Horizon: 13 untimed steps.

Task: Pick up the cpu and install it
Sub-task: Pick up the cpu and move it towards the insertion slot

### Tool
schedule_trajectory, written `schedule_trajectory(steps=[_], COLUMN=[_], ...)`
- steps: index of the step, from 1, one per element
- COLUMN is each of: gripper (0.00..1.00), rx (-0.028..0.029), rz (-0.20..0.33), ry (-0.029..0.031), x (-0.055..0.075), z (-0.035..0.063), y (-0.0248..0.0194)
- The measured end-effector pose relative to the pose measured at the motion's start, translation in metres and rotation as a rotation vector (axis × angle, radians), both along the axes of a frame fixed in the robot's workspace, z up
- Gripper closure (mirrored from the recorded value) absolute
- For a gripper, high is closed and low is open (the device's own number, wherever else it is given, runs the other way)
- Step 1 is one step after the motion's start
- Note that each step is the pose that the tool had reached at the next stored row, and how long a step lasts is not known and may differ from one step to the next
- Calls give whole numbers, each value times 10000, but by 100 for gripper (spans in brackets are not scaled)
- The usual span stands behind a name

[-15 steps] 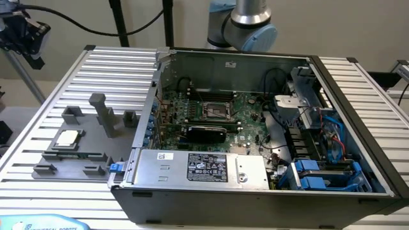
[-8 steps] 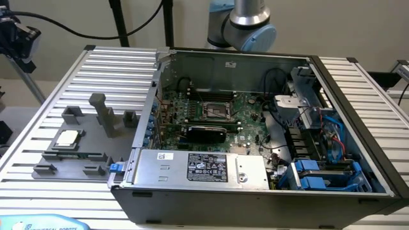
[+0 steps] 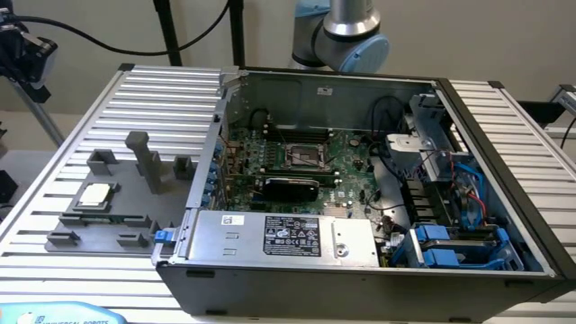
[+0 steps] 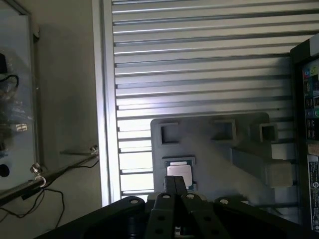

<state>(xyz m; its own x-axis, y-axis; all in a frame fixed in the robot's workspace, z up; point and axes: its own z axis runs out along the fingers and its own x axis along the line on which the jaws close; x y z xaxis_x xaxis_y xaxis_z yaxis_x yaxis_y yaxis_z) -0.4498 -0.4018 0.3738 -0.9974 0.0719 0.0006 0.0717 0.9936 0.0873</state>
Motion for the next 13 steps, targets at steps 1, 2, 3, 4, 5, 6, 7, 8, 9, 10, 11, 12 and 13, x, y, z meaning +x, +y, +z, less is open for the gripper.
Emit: schedule_trajectory(steps=[1,2,3,4,5,6,7,8,9,10,11,12,13], gripper=[89,89,89,89,89,88,82,76,76,70,70,64,58], rx=[0,0,0,0,0,0,0,0,0,1,0,0,0], rz=[0,0,0,0,0,0,0,0,0,0,0,0,0], ry=[0,-1,0,-1,0,0,-1,0,0,0,-1,-1,0], x=[0,0,0,0,0,0,0,0,0,0,0,0,0], z=[0,0,0,0,0,0,0,0,0,0,0,0,0], y=[0,0,0,0,0,0,0,0,0,0,0,0,0])
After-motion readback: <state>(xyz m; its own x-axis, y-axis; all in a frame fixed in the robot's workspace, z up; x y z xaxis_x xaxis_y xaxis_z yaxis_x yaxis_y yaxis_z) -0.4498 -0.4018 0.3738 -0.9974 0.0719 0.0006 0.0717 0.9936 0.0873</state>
